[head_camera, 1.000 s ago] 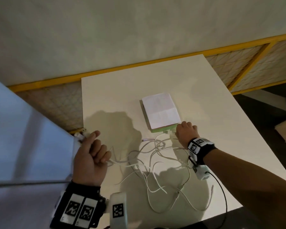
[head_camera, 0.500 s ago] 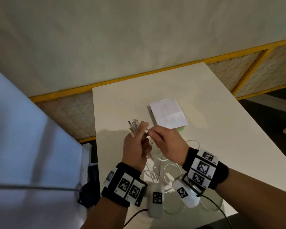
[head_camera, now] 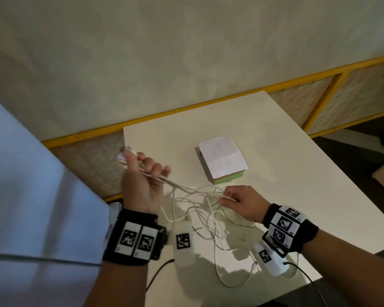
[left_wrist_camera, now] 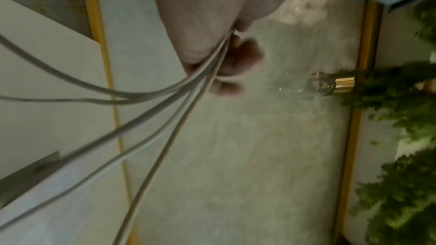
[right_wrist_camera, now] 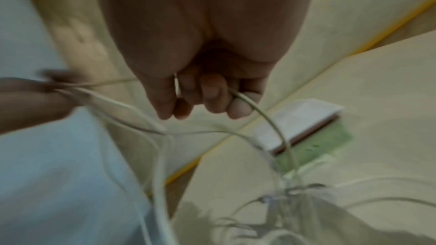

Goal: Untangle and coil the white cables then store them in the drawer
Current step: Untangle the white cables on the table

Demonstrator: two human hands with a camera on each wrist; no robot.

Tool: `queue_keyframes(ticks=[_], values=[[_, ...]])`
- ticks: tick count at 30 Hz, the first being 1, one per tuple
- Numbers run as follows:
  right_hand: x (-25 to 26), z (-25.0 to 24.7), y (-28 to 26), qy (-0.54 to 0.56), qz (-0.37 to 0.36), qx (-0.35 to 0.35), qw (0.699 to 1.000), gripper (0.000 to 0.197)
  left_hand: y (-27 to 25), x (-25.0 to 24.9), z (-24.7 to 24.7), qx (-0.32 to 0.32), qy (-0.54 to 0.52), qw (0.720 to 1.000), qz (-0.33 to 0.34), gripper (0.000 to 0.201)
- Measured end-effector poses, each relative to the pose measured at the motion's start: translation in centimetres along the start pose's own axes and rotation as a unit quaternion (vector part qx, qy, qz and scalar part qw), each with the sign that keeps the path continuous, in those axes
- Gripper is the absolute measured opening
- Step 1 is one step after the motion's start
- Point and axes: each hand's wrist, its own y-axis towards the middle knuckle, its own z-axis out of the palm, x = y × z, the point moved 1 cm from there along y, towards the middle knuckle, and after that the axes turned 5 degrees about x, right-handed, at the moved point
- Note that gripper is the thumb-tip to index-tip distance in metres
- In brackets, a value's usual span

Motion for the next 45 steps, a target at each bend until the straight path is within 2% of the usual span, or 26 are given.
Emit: queue_keyframes(ticks=[4,8,12,14,15,17,18,19,20,21,23,25,26,28,29,30,31,32,33,34,35,38,40,43,44,45], values=[[-6.7,-0.5,-1.2,-0.05,0.114,0.006,0.992,0.037,1.3,-3.7,-0.6,0.007,-0.027,0.999,0.045,0.044],[-11.4,-0.4,-3.0,-0.014,0.206,-0.01,0.979,0.039,1.8,-4.2,-1.3,-0.009,-0.039,0.998,0.058,0.043],[-13.9,-0.4,-4.2,0.05,0.256,-0.045,0.964,0.03,2.7,-4.8,-2.5,-0.031,-0.077,0.995,0.063,0.045],[-14.2,-0.9,-4.1,0.098,0.261,-0.097,0.955,0.026,3.0,-5.0,-3.3,-0.037,-0.079,0.994,0.061,0.046],[-14.1,-1.1,-4.0,0.168,0.26,-0.134,0.941,0.024,3.1,-5.1,-3.7,-0.039,-0.078,0.994,0.062,0.047],[-13.2,-1.9,-3.7,0.365,0.243,-0.207,0.875,0.023,3.3,-5.2,-4.5,-0.04,-0.076,0.994,0.067,0.047],[-12.6,-2.5,-3.4,0.409,0.239,-0.236,0.848,0.025,3.3,-5.4,-4.8,-0.041,-0.076,0.994,0.069,0.046],[-12.2,-3.3,-3.2,0.414,0.238,-0.257,0.84,0.029,3.4,-5.7,-5.2,-0.045,-0.077,0.993,0.072,0.046],[-11.8,-4.1,-2.9,0.377,0.237,-0.269,0.854,0.034,3.5,-6.1,-5.5,-0.051,-0.078,0.992,0.079,0.045],[-11.7,-4.8,-2.8,0.303,0.228,-0.268,0.886,0.036,3.6,-6.6,-5.9,-0.058,-0.082,0.991,0.088,0.045],[-11.8,-5.6,-2.7,0.103,0.211,-0.223,0.946,0.033,3.9,-7.8,-6.8,-0.062,-0.101,0.988,0.101,0.044],[-12.2,-5.2,-2.7,-0.058,0.19,-0.161,0.967,0.026,4.0,-8.4,-7.3,-0.063,-0.109,0.987,0.103,0.044],[-12.2,-4.7,-2.6,-0.099,0.178,-0.142,0.969,0.024,4.0,-8.4,-7.5,-0.064,-0.108,0.987,0.102,0.044],[-12.5,-3.7,-2.5,-0.108,0.173,-0.125,0.971,0.022,3.9,-7.6,-7.5,-0.071,-0.099,0.988,0.097,0.044],[-12.7,-3.3,-2.3,-0.056,0.189,-0.123,0.973,0.022,3.9,-7.1,-7.6,-0.071,-0.096,0.988,0.096,0.044],[-12.8,-3.0,-2.2,0.042,0.213,-0.133,0.967,0.023,3.9,-6.6,-7.8,-0.068,-0.095,0.989,0.095,0.043],[-12.8,-2.8,-2.1,0.17,0.232,-0.152,0.946,0.023,3.9,-6.4,-8.0,-0.066,-0.094,0.989,0.093,0.042],[-12.8,-2.6,-2.2,0.293,0.244,-0.173,0.908,0.025,4.0,-6.3,-8.5,-0.068,-0.094,0.989,0.089,0.042],[-12.4,-2.7,-2.3,0.386,0.254,-0.185,0.867,0.029,4.1,-6.5,-9.0,-0.071,-0.096,0.989,0.086,0.042],[-12.2,-3.0,-2.5,0.43,0.264,-0.184,0.843,0.032,4.3,-6.8,-9.6,-0.076,-0.098,0.989,0.084,0.042],[-12.2,-3.3,-2.6,0.445,0.274,-0.181,0.833,0.035,4.5,-7.1,-10.2,-0.081,-0.101,0.988,0.086,0.043],[-12.9,-4.5,-2.8,0.413,0.288,-0.191,0.843,0.038,5.1,-8.2,-11.9,-0.093,-0.116,0.984,0.096,0.045],[-12.8,-5.1,-2.9,0.478,0.275,-0.207,0.808,0.035,5.2,-8.6,-12.5,-0.088,-0.121,0.984,0.092,0.042],[-11.7,-5.2,-2.5,0.616,0.216,-0.231,0.722,0.034,4.8,-7.6,-11.7,-0.086,-0.032,0.994,0.057,0.028],[-11.0,-5.2,-2.3,0.632,0.211,-0.226,0.711,0.039,4.6,-6.6,-11.2,-0.091,0.015,0.995,0.04,0.03],[-10.3,-5.2,-2.0,0.625,0.222,-0.208,0.719,0.045,4.4,-5.4,-10.6,-0.094,0.054,0.994,0.029,0.033]])
